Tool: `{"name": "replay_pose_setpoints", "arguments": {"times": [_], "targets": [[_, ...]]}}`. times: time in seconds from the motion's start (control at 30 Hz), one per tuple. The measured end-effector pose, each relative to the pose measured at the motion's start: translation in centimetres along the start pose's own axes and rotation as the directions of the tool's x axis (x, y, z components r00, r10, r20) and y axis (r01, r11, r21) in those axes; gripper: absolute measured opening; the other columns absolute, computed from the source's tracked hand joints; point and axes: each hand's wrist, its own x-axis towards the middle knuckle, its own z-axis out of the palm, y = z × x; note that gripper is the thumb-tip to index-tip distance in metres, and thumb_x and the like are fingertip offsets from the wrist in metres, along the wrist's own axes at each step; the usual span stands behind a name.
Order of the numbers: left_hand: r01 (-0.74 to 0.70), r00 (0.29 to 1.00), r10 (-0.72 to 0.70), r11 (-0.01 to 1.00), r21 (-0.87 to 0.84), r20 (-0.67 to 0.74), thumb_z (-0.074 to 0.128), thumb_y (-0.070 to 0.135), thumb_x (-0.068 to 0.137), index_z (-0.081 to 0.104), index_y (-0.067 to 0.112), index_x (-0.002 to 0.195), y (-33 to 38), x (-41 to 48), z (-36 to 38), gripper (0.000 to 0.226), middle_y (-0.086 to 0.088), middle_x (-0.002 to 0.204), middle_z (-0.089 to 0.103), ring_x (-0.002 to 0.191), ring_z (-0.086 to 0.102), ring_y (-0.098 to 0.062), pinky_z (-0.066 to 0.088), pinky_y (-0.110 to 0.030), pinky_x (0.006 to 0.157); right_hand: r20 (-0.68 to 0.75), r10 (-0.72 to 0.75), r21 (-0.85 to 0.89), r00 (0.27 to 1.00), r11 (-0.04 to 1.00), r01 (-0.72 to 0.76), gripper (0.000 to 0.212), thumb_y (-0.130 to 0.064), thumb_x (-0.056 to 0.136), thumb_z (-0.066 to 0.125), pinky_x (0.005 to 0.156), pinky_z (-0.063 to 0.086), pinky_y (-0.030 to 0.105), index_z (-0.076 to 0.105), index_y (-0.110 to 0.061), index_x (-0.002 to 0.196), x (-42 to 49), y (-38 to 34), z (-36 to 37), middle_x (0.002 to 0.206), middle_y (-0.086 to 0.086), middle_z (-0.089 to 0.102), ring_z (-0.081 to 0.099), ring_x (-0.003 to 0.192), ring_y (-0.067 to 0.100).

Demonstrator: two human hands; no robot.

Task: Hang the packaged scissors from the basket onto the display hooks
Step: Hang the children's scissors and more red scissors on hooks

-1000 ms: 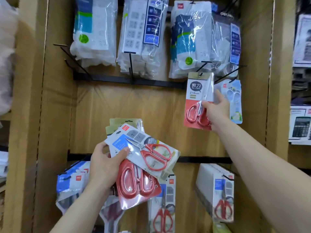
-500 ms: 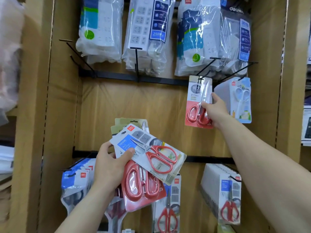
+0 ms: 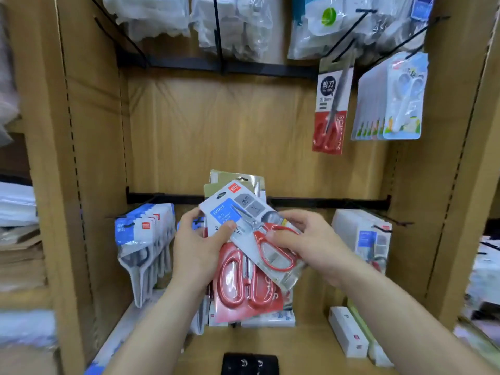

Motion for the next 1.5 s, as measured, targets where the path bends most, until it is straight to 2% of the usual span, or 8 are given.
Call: {"name": "replay_pose_setpoints", "arguments": {"times": [0.07,0.17,0.43,0.6,0.77,1.1,1.23,1.5], "targets": [[0.028,1.000,-0.028,1.000,-0.001,-0.002,0.082,0.016,0.087,0.054,0.020,0.130,-1.0,-1.1,-0.3,0.051,0.005,0.086,0.081,0.084,0.079,-0.021,0.061,-0.051,0.090,-0.058,0.033,0.117,0.998,0.993,-0.026,0.030,-0.010,0.086,0.080,0.071,0.062,0.035,0.072,-0.010,0.115,-1.0,2.1,0.7,0.098,0.007,0.080,0.078,0.086,0.026],[0.064,0.998,-0.064,0.997,0.037,-0.015,0.085,0.020,0.085,0.058,0.017,0.131,-2.5,-2.8,-0.6,0.053,0.003,0.092,0.081,0.086,0.078,-0.021,0.061,-0.051,0.090,-0.142,0.099,0.227,0.985,0.972,-0.065,0.024,-0.013,0.090,0.078,0.073,0.063,0.048,0.071,-0.007,0.112,-2.5,5.2,2.2,0.096,0.011,0.080,0.078,0.087,0.033],[0.208,0.978,-0.206,0.971,0.117,-0.026,0.086,0.014,0.083,0.064,0.018,0.125,-7.6,-8.0,-2.8,0.048,0.000,0.108,0.079,0.097,0.077,-0.024,0.061,-0.055,0.090,-0.192,0.259,0.583,0.947,0.806,-0.103,0.023,-0.018,0.095,0.069,0.053,0.059,0.031,0.066,-0.009,0.116,-6.6,11.5,4.7,0.097,0.012,0.080,0.078,0.076,0.023],[0.297,0.954,-0.289,0.945,0.137,-0.076,0.084,0.011,0.085,0.063,0.016,0.123,-9.6,-10.3,-5.4,0.043,0.001,0.098,0.081,0.085,0.079,-0.027,0.062,-0.057,0.084,-0.375,0.272,0.517,0.886,0.855,-0.043,0.025,-0.017,0.092,0.073,0.063,0.062,0.037,0.065,-0.016,0.115,-8.5,15.1,4.2,0.100,0.011,0.079,0.076,0.079,0.022],[0.347,0.937,-0.337,0.928,0.138,-0.093,0.084,0.019,0.086,0.064,0.025,0.123,-10.1,-10.8,-7.1,0.043,-0.001,0.101,0.080,0.082,0.079,-0.033,0.062,-0.059,0.080,-0.443,0.251,0.462,0.860,0.887,-0.021,0.022,-0.017,0.091,0.075,0.055,0.057,0.027,0.065,-0.024,0.110,-8.4,16.7,2.9,0.093,0.000,0.080,0.076,0.075,0.013],[0.335,0.941,-0.324,0.936,0.112,-0.101,0.084,0.020,0.086,0.061,0.027,0.124,-9.5,-10.9,-7.3,0.045,-0.005,0.103,0.080,0.079,0.079,-0.032,0.064,-0.057,0.075,-0.458,0.145,0.373,0.877,0.927,0.042,0.019,-0.015,0.095,0.072,0.061,0.056,0.016,0.064,-0.029,0.106,-2.7,15.9,2.7,0.094,-0.006,0.078,0.076,0.083,0.006],[0.314,0.947,-0.304,0.946,0.087,-0.105,0.083,0.015,0.087,0.061,0.027,0.120,-9.5,-10.8,-7.8,0.041,-0.006,0.101,0.080,0.080,0.079,-0.032,0.064,-0.056,0.075,-0.460,0.123,0.349,0.879,0.936,0.051,0.025,-0.016,0.095,0.073,0.063,0.055,0.014,0.068,-0.023,0.119,-2.0,17.0,2.8,0.093,-0.012,0.079,0.075,0.085,0.003],[0.284,0.956,-0.272,0.953,0.106,-0.111,0.084,0.016,0.086,0.063,0.028,0.117,-10.5,-10.4,-8.5,0.039,-0.005,0.104,0.080,0.089,0.078,-0.033,0.062,-0.058,0.082,-0.435,0.106,0.285,0.894,0.958,0.025,0.019,-0.019,0.098,0.070,0.073,0.062,0.026,0.070,-0.032,0.111,-1.0,18.5,3.8,0.097,-0.013,0.079,0.076,0.091,0.008]]}}
